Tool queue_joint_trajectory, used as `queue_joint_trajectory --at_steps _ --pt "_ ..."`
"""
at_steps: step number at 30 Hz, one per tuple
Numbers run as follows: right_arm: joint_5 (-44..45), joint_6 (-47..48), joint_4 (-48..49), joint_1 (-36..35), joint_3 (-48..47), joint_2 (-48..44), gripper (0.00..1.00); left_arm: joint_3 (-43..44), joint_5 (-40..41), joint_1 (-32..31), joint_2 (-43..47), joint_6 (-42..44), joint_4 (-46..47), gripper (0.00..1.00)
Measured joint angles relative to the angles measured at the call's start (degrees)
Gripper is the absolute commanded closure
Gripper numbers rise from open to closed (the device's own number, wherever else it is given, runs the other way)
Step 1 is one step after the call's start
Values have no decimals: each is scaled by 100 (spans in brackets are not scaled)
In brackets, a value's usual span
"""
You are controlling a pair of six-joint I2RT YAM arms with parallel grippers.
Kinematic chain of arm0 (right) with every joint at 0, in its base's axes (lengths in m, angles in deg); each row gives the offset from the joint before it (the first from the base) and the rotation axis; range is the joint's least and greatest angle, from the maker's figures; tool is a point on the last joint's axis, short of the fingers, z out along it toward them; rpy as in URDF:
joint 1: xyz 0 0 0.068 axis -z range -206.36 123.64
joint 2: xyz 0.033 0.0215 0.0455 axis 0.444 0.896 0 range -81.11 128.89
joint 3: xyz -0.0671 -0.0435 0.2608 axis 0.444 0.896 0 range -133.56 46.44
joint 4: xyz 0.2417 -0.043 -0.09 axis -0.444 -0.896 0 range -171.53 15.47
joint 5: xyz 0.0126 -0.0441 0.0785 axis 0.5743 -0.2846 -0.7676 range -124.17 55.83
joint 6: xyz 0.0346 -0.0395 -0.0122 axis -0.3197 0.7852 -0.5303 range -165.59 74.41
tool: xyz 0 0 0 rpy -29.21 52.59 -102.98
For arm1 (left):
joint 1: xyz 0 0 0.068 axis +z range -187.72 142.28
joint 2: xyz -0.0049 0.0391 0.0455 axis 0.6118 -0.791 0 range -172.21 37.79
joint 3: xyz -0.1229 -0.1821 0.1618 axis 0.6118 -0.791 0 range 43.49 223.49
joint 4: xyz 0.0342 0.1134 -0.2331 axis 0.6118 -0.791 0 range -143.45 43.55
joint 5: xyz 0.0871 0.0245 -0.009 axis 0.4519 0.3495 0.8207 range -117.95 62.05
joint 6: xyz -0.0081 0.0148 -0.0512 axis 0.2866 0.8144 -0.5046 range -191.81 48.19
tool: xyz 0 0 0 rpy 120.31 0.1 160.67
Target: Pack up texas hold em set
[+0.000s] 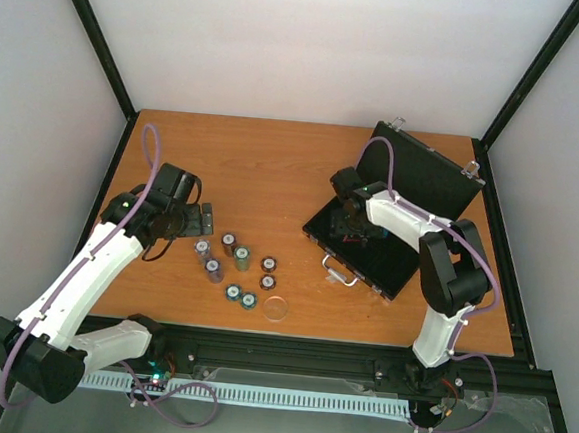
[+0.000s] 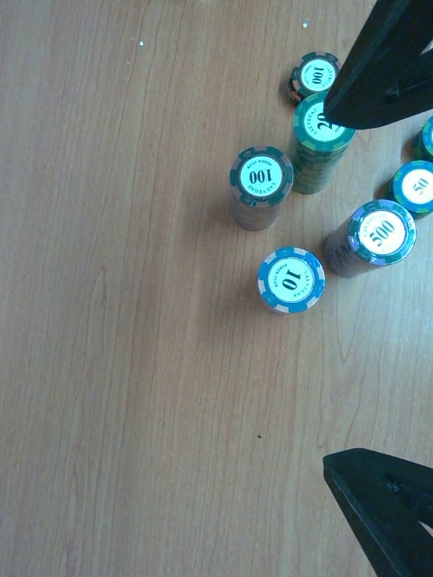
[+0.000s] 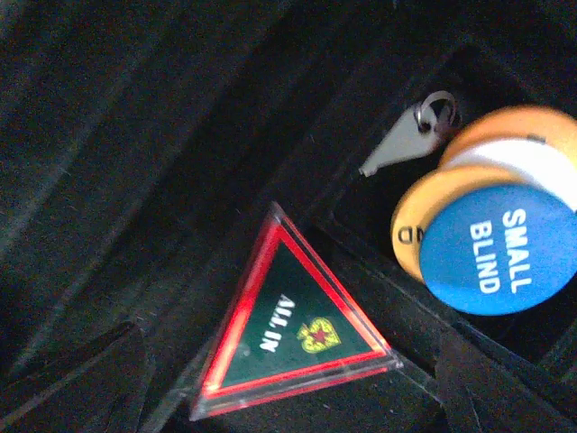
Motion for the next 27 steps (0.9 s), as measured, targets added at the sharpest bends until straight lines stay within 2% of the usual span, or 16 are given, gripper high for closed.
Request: queue_joint_trajectory --at_steps 9,17,21,23,27 --pt "-459 413 129 293 -800 286 12 -39 24 0 -4 -90 4 0" --pt "-927 702 232 417 -914 879 13 -39 87 -2 -153 -107 4 0" --pt "-942 774 234 417 -914 890 24 -39 94 0 -269 -109 9 0" --pt "-940 745 229 424 -914 890 26 -39 94 0 -293 -111 13 0" --pt "-855 706 243 433 -894 876 39 -39 94 0 -306 -120 24 0"
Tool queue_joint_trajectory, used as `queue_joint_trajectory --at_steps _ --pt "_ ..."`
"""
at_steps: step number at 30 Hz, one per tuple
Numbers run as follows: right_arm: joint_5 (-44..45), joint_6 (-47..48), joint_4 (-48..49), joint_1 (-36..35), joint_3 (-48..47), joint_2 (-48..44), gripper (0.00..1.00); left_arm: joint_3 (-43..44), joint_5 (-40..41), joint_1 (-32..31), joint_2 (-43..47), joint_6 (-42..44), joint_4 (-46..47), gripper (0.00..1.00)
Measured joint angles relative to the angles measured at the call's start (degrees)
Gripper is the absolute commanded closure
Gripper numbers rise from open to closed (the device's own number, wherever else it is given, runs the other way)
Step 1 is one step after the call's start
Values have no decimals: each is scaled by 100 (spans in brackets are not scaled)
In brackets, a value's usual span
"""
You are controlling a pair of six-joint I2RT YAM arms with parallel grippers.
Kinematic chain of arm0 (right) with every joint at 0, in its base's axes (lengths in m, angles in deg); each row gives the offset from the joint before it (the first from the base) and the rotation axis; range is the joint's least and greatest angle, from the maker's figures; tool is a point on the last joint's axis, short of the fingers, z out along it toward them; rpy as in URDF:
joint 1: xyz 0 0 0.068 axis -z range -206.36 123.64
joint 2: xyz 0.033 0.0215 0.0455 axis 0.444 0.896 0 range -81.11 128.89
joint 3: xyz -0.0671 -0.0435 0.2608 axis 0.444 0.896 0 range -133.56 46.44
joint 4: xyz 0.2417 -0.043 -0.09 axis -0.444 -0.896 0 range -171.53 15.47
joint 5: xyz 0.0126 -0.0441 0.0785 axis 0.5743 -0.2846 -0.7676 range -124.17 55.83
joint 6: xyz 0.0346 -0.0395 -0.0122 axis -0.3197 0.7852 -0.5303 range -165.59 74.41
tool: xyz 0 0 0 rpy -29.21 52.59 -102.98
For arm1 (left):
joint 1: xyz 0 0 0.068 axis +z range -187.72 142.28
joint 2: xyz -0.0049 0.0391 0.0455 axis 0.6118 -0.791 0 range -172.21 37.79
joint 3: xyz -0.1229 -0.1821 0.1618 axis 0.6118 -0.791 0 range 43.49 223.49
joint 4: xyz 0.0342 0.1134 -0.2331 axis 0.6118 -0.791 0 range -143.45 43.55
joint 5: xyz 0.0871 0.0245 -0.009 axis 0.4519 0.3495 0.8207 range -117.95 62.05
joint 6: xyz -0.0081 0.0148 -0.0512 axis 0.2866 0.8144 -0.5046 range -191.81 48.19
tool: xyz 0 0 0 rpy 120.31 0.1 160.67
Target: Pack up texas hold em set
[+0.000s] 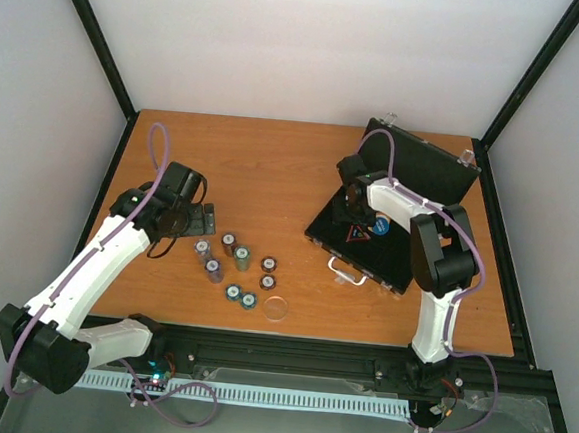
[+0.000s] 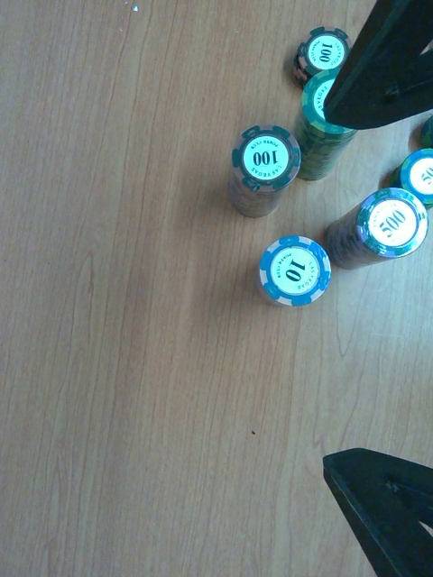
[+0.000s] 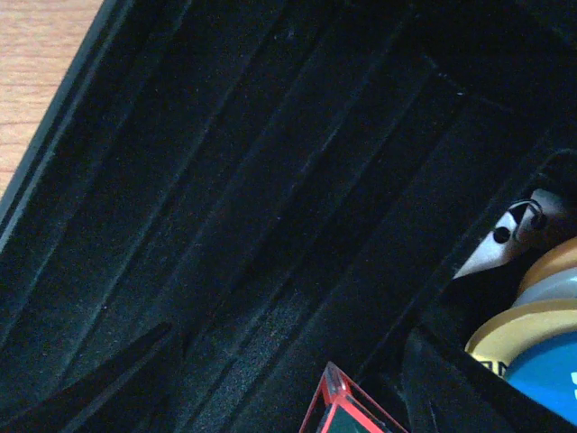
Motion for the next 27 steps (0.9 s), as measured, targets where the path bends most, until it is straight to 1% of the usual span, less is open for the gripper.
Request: queue_joint_trajectory --at_steps 2,4,6,9,12,17,21,27 --pt "35 7 28 9 17 -26 44 0 0 0 -4 -4 7 0" --pt "85 96 81 11 28 -83 45 0 -2 0 -17 -4 28 0" --pt "114 149 92 -2 33 -85 44 0 -2 0 -44 -4 44 0" --pt "138 216 98 -7 35 -85 38 0 -4 0 -109 -4 48 0" --pt "195 258 87 -4 35 -92 37 0 -4 0 -138 -4 59 0" --pt "459 328 33 -11 42 -184 37 0 -7 0 -138 -7 83 0" --pt "680 348 13 2 157 -391 41 -2 -7 0 -138 -15 85 0" --pt "892 372 11 2 280 -549 43 -4 -4 0 -138 -61 87 0"
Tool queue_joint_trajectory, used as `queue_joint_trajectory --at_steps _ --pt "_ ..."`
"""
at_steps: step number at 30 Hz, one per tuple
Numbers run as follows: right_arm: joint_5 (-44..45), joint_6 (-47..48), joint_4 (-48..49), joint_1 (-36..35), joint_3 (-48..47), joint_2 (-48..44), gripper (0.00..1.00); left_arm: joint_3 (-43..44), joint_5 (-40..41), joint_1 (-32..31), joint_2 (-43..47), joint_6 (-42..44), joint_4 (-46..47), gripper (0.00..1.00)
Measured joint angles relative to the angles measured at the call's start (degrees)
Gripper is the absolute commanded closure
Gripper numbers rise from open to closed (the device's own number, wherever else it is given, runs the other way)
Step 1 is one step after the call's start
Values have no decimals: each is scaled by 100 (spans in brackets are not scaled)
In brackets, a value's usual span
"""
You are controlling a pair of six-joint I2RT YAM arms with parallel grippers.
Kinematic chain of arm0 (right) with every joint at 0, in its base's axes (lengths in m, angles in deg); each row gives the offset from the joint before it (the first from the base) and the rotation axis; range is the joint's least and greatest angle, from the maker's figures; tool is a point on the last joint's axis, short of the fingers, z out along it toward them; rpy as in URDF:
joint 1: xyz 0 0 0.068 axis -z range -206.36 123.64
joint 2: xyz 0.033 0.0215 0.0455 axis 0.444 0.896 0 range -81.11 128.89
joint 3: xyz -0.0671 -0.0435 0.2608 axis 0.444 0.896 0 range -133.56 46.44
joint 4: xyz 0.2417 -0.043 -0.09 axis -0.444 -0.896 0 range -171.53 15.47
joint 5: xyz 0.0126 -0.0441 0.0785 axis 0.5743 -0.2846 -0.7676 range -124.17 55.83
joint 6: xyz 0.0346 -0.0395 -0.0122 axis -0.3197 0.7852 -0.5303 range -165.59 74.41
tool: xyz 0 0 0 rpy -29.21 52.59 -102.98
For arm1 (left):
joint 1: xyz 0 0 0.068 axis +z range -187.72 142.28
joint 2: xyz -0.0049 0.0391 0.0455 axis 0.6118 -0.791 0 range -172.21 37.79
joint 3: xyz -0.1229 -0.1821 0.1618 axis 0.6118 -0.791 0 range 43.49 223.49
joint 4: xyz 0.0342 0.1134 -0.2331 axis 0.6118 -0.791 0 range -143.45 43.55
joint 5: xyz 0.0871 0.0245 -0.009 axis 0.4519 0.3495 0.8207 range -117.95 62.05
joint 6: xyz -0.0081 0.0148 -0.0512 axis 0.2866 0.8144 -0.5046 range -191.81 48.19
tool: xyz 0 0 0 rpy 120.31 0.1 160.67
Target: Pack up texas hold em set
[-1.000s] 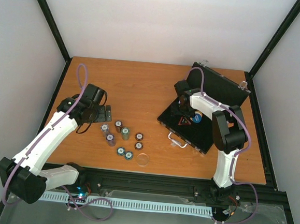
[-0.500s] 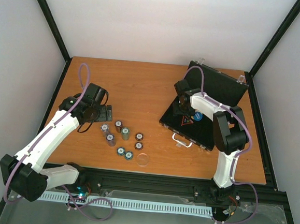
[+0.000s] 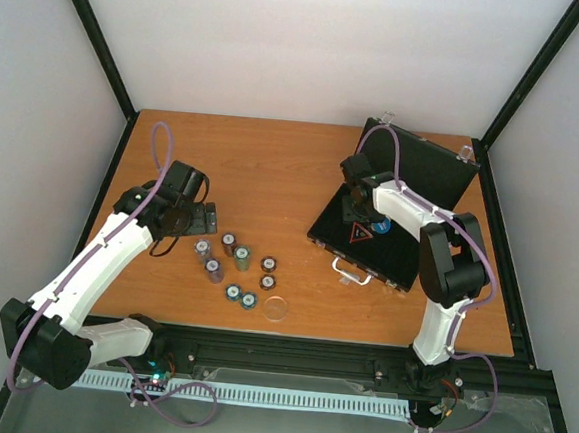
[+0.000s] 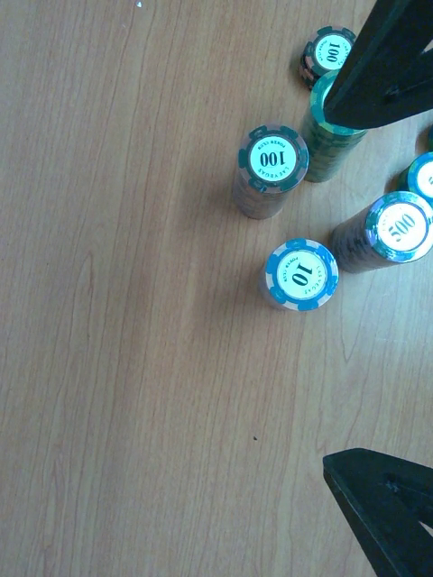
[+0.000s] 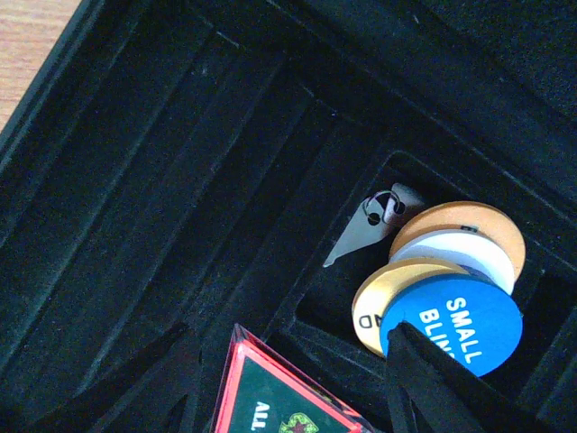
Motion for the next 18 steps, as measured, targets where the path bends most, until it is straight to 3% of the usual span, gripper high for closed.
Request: queue_joint_trajectory --at_steps 18 --pt "306 238 179 2 4 188 43 -101 -9 0 70 -94 -2 0"
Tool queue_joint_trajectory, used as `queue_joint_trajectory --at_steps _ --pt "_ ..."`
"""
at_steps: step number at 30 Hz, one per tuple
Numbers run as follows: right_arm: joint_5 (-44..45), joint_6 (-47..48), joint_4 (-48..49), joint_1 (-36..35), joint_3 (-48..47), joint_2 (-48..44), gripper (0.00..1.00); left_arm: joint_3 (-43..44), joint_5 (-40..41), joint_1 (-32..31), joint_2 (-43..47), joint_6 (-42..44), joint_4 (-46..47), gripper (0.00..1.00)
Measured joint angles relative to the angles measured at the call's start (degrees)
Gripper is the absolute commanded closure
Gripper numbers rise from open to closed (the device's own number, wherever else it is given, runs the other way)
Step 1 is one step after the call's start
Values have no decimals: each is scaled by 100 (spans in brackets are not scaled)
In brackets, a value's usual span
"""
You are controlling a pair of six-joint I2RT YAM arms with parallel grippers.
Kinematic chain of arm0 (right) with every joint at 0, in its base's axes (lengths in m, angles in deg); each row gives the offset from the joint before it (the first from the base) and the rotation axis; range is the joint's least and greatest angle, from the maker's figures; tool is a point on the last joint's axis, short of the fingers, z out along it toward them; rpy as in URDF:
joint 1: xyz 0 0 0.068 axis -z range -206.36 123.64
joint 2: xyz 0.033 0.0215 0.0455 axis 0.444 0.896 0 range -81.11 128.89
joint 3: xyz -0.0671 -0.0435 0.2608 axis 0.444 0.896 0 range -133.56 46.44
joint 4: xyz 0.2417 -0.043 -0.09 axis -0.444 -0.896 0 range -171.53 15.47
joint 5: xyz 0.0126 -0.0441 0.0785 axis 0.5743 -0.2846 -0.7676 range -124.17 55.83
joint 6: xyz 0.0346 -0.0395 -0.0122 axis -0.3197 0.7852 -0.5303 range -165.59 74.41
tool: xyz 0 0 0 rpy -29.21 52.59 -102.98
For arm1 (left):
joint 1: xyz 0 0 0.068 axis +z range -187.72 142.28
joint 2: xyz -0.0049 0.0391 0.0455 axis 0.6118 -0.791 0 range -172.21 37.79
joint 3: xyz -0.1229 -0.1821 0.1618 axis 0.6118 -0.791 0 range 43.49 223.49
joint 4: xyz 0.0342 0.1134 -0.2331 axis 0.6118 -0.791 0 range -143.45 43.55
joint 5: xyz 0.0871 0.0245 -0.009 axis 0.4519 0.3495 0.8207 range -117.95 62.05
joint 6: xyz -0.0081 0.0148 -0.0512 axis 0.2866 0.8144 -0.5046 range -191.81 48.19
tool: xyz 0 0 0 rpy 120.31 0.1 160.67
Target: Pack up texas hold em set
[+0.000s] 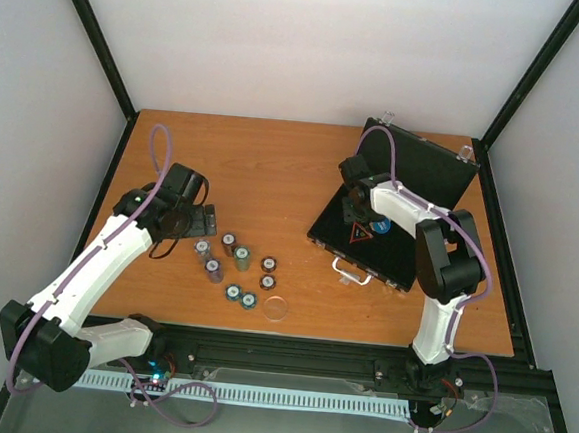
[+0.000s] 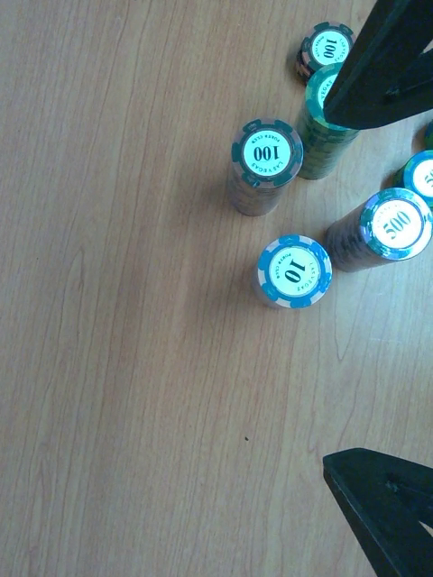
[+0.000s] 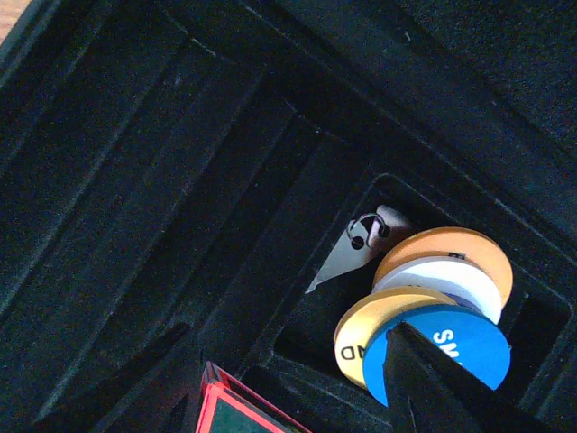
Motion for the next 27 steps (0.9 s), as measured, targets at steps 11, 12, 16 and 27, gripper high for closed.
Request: queue_joint_trajectory --at_steps 11,12,16,27 --pt "48 -15 129 -4 422 -37 46 -15 -9 0 26 -7 0 0" --pt "50 -15 136 -2 476 -92 46 -15 -9 0 26 -7 0 0" --pt "46 -13 68 0 684 -326 46 -15 -11 0 17 -4 7 0" --pt "-385 24 -20 20 765 -702 35 -15 -76 0 -151 -2 133 0"
